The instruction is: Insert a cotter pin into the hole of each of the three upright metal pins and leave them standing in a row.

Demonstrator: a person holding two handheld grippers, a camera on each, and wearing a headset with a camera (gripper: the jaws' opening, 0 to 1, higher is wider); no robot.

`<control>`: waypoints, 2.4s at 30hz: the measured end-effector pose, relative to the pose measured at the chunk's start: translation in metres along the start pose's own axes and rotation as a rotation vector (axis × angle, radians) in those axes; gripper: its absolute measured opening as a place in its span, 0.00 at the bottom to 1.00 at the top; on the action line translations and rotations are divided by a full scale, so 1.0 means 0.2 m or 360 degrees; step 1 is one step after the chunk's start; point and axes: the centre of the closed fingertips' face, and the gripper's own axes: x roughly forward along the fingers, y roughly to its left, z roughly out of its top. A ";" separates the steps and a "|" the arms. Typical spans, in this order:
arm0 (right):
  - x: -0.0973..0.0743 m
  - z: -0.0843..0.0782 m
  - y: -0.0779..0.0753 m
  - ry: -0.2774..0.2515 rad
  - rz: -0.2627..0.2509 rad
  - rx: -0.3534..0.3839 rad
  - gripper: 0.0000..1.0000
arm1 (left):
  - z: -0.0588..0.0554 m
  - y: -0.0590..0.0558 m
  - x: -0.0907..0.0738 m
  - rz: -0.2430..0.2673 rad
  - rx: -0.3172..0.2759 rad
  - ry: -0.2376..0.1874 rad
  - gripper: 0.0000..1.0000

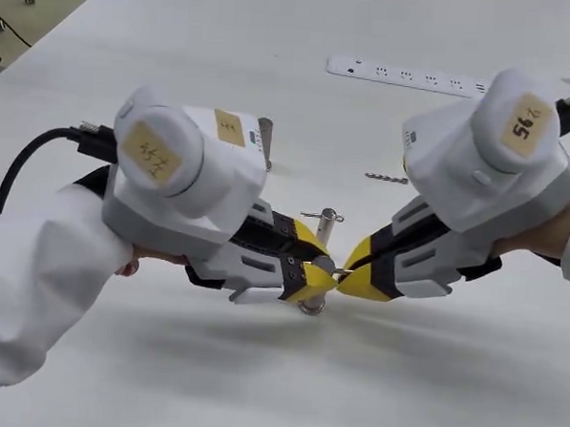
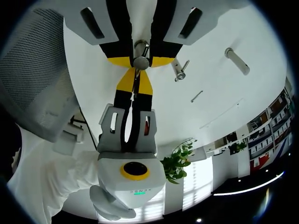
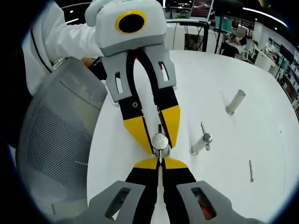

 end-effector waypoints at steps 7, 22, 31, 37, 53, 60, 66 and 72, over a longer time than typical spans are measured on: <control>0.01 0.02 0.00 -0.0068 -0.0025 -0.0082 0.00 | 0.00 0.00 0.00 -0.0019 0.0012 0.0008 0.10; -0.08 -0.01 -0.01 -0.0166 -0.0106 0.0003 0.06 | 0.00 -0.01 0.00 -0.0013 0.0019 0.0026 0.10; -0.08 0.02 -0.01 -0.0185 -0.0118 -0.0027 0.00 | 0.01 -0.01 0.01 -0.0005 0.0013 0.0035 0.10; -0.07 0.05 0.00 -0.0200 -0.0106 -0.0028 0.00 | 0.00 -0.01 0.01 0.0003 0.0000 0.0038 0.10; -0.07 0.08 0.01 -0.0204 -0.0142 -0.0119 0.16 | 0.00 0.00 -0.04 0.0051 -0.0040 -0.0040 0.40; -0.06 0.10 0.02 -0.0222 -0.0157 -0.0104 0.18 | -0.07 -0.06 -0.09 0.0057 -0.0063 -0.0040 0.50; 0.00 0.11 0.02 -0.0226 -0.0146 -0.0082 0.18 | -0.06 -0.16 -0.11 -0.0016 -0.0123 -0.0119 0.88; 0.03 0.11 0.00 -0.0222 -0.0150 -0.0065 0.17 | -0.09 -0.14 -0.12 0.0053 -0.0168 -0.0101 0.99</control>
